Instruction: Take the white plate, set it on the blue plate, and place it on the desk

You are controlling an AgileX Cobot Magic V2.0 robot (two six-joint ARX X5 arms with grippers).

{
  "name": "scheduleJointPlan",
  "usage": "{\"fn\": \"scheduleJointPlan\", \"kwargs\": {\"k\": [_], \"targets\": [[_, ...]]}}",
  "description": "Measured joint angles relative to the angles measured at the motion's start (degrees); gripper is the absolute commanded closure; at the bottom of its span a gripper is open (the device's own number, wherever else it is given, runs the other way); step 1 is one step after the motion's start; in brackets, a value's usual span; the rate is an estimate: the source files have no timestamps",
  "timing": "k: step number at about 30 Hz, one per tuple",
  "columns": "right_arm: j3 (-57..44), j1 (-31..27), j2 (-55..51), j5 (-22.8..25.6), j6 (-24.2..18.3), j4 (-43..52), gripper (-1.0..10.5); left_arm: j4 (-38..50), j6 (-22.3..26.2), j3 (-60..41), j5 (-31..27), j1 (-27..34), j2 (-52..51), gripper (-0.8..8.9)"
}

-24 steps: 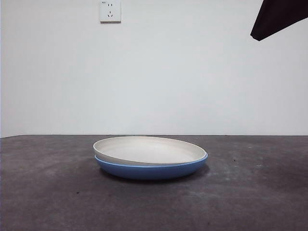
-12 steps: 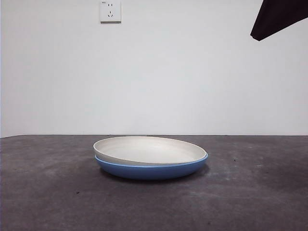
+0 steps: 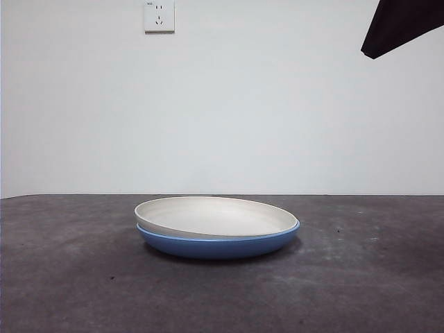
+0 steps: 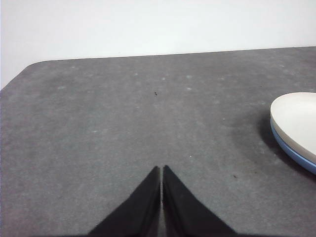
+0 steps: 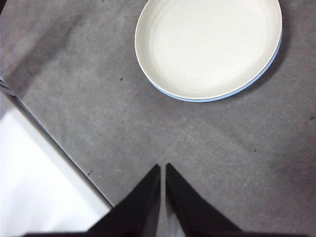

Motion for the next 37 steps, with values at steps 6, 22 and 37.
{"fn": "scheduleJointPlan", "kwargs": {"k": [6,22,37], "targets": [[-0.02,-1.03,-0.81,0.0,-0.42,0.0,9.3,0.0,0.0,0.0,-0.02,0.0,0.0,8.04],[-24.06,-29.46,-29.81,0.46,-7.08,33.68,9.3,0.0,0.0,0.0,0.0,0.0,0.0,8.04],[-49.22,-32.24,-49.46,7.63,-7.26,44.5,9.3,0.0,-0.02,0.0,-0.02,0.0,0.0,8.04]]}}
